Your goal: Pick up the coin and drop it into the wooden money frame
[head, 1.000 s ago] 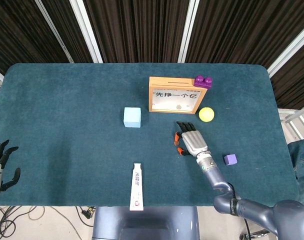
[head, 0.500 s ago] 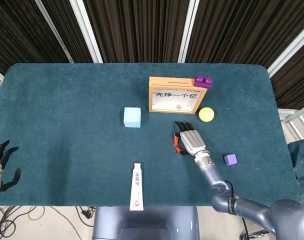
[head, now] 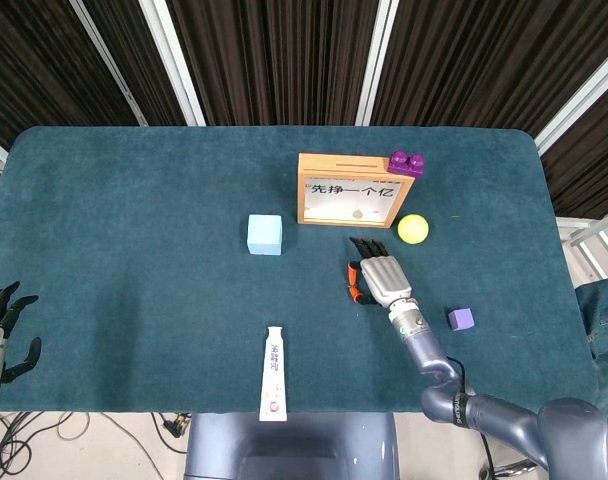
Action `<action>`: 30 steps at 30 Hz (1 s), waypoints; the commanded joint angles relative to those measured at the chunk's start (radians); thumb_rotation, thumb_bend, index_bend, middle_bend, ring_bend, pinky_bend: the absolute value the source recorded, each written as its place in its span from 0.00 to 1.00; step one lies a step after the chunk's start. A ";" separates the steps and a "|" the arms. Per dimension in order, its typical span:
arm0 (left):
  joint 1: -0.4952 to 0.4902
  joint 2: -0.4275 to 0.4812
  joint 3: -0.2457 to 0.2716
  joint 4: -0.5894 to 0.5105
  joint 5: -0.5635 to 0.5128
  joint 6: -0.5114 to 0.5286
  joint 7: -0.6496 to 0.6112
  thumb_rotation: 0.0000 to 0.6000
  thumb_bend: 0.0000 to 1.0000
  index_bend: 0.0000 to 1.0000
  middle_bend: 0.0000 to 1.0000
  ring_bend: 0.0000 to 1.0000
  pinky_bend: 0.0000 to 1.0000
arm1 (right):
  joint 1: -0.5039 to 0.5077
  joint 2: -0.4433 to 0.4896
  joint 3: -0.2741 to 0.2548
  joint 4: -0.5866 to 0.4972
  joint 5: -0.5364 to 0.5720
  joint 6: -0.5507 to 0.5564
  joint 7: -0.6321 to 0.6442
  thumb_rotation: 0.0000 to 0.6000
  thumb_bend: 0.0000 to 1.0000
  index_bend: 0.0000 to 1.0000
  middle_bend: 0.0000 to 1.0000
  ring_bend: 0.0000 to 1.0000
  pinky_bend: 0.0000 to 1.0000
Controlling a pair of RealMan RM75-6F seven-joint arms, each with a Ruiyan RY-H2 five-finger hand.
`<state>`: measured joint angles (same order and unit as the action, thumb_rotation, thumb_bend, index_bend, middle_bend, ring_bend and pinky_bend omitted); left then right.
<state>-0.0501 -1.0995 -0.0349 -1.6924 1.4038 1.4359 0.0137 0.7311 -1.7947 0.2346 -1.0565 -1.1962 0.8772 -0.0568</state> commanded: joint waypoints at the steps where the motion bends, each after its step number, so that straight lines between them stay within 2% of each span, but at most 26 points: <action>1: 0.000 0.001 0.000 -0.001 -0.001 -0.001 0.000 1.00 0.45 0.21 0.00 0.00 0.11 | 0.005 -0.003 0.001 0.007 0.000 -0.005 -0.001 1.00 0.56 0.61 0.02 0.00 0.00; 9: -0.001 0.002 0.001 -0.002 -0.001 -0.002 -0.002 1.00 0.45 0.22 0.00 0.00 0.12 | 0.015 -0.006 0.004 0.019 0.005 -0.016 -0.011 1.00 0.57 0.62 0.02 0.00 0.00; 20: -0.001 0.005 0.002 -0.003 0.003 -0.003 -0.007 1.00 0.45 0.22 0.00 0.00 0.15 | 0.024 -0.003 0.013 0.011 0.015 -0.026 -0.009 1.00 0.67 0.71 0.02 0.00 0.00; 30: -0.001 0.006 0.002 -0.004 0.003 -0.003 -0.014 1.00 0.45 0.23 0.00 0.00 0.16 | 0.020 0.033 0.030 -0.056 0.011 0.001 0.002 1.00 0.69 0.73 0.02 0.00 0.00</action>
<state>-0.0510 -1.0933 -0.0327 -1.6965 1.4071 1.4328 -0.0004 0.7530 -1.7712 0.2620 -1.0995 -1.1834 0.8714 -0.0544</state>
